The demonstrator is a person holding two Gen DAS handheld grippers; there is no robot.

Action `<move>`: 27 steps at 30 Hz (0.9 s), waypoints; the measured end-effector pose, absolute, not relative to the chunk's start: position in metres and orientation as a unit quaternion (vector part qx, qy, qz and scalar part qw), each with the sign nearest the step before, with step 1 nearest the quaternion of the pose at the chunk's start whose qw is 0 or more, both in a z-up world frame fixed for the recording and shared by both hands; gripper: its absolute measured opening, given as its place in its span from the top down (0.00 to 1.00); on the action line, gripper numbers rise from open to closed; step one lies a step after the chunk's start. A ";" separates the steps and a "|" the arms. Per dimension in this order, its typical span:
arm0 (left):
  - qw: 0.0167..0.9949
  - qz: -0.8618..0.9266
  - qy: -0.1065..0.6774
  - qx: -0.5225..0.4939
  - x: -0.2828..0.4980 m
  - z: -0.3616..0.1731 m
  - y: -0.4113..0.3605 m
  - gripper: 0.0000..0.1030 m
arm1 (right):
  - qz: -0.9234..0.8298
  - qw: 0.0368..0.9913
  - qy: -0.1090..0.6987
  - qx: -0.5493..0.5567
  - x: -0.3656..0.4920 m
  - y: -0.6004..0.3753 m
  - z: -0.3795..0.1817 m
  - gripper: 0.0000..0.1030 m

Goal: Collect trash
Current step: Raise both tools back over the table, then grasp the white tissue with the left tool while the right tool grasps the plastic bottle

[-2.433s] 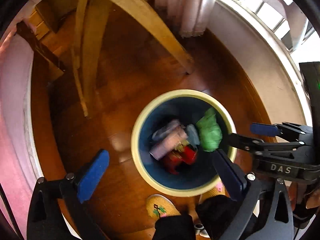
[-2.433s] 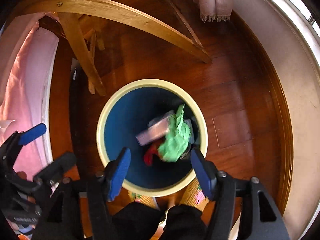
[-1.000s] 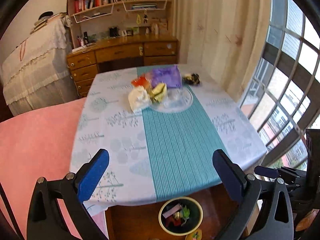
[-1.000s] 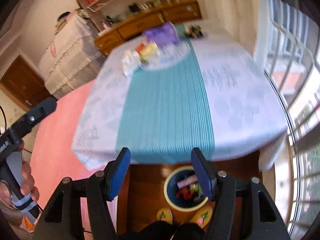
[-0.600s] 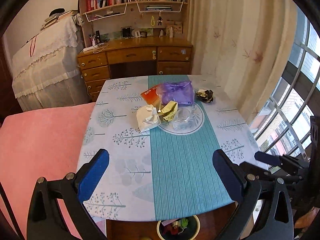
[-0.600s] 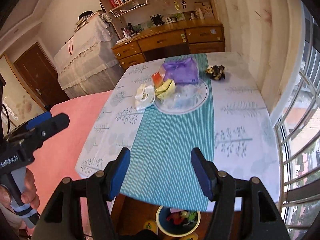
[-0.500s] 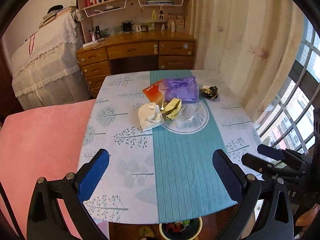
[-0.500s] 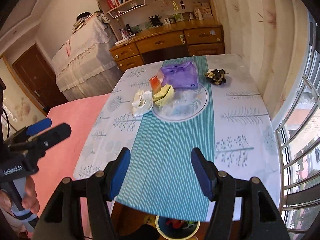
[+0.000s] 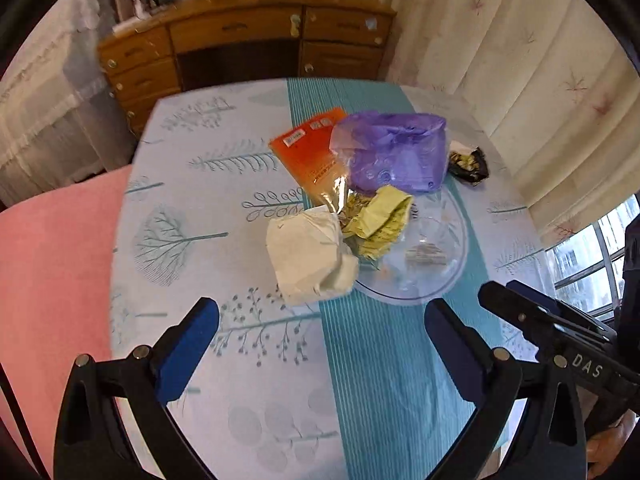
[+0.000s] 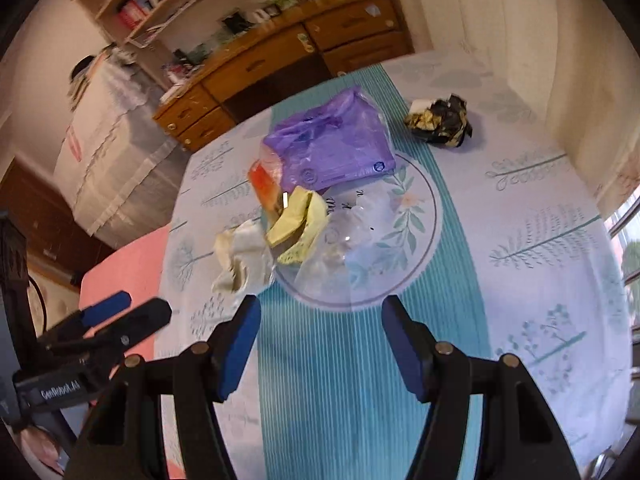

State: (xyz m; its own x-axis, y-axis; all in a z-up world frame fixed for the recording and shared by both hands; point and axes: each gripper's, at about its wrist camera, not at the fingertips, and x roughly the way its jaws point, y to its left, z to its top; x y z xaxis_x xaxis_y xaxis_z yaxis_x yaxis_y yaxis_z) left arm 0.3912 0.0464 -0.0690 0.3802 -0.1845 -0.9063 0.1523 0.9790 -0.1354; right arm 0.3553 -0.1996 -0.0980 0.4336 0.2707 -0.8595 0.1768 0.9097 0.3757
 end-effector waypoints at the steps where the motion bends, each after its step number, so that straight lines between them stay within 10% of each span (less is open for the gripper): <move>1: 0.823 -0.106 0.559 -0.014 0.404 -0.080 0.048 0.01 | 0.020 0.813 0.538 0.221 0.367 -0.199 -0.109 0.39; 13: 0.756 -0.112 0.644 -0.018 0.468 -0.157 0.040 0.02 | 0.004 0.763 0.568 0.308 0.411 -0.199 -0.164 0.67; 27: 0.761 -0.121 0.636 -0.035 0.477 -0.172 0.043 0.35 | 0.000 0.765 0.557 0.324 0.401 -0.192 -0.163 0.73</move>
State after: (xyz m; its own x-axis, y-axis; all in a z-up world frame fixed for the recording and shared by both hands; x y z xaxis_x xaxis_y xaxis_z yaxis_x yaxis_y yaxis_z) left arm 0.4772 0.0426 -0.1725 0.1611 -0.2287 -0.9601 0.1386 0.9684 -0.2074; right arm 0.4012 -0.1918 -0.1629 0.3788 0.3601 -0.8526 0.3616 0.7904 0.4945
